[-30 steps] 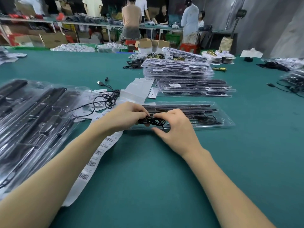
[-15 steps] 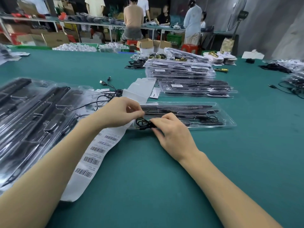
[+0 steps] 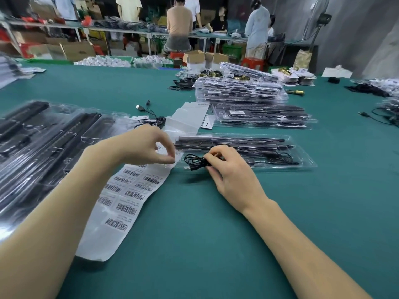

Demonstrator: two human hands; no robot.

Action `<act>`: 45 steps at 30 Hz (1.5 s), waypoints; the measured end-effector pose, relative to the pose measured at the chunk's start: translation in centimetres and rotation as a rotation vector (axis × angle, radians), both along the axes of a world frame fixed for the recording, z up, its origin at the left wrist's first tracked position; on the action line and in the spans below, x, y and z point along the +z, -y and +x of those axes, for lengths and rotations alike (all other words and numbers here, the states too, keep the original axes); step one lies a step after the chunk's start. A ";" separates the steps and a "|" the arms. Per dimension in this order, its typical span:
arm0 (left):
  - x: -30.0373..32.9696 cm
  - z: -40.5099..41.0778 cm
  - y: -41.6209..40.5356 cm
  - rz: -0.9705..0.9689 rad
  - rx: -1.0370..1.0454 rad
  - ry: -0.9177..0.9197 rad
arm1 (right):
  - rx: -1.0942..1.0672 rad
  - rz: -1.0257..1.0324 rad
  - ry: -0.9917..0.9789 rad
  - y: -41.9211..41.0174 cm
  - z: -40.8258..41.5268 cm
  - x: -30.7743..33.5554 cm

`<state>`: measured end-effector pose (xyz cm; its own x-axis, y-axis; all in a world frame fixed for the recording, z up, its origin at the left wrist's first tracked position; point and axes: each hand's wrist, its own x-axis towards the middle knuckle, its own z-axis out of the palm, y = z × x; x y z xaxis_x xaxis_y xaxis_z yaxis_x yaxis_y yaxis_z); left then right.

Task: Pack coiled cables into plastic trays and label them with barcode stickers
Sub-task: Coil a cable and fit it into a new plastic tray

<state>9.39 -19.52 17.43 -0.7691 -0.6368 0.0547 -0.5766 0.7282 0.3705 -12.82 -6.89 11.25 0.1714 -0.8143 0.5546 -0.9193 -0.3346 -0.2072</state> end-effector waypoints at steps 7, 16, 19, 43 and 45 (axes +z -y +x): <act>-1.3 -1.2 -0.4 -0.240 0.024 0.022 | -0.019 -0.053 -0.042 -0.1 -0.3 0.2; -2.9 -1.6 -0.7 -0.261 -0.092 -0.155 | 0.021 -0.029 0.033 0.3 -0.9 -0.4; -3.2 -1.8 -0.9 -0.297 -0.097 -0.223 | 0.029 -0.018 0.042 0.3 -1.0 -0.5; -5.4 -4.4 -1.6 -0.388 0.191 -0.527 | -0.071 -0.087 0.034 0.1 -1.3 -0.5; -5.9 -4.5 -1.3 -0.408 0.318 -0.630 | -0.082 -0.093 0.045 0.1 -1.3 -0.5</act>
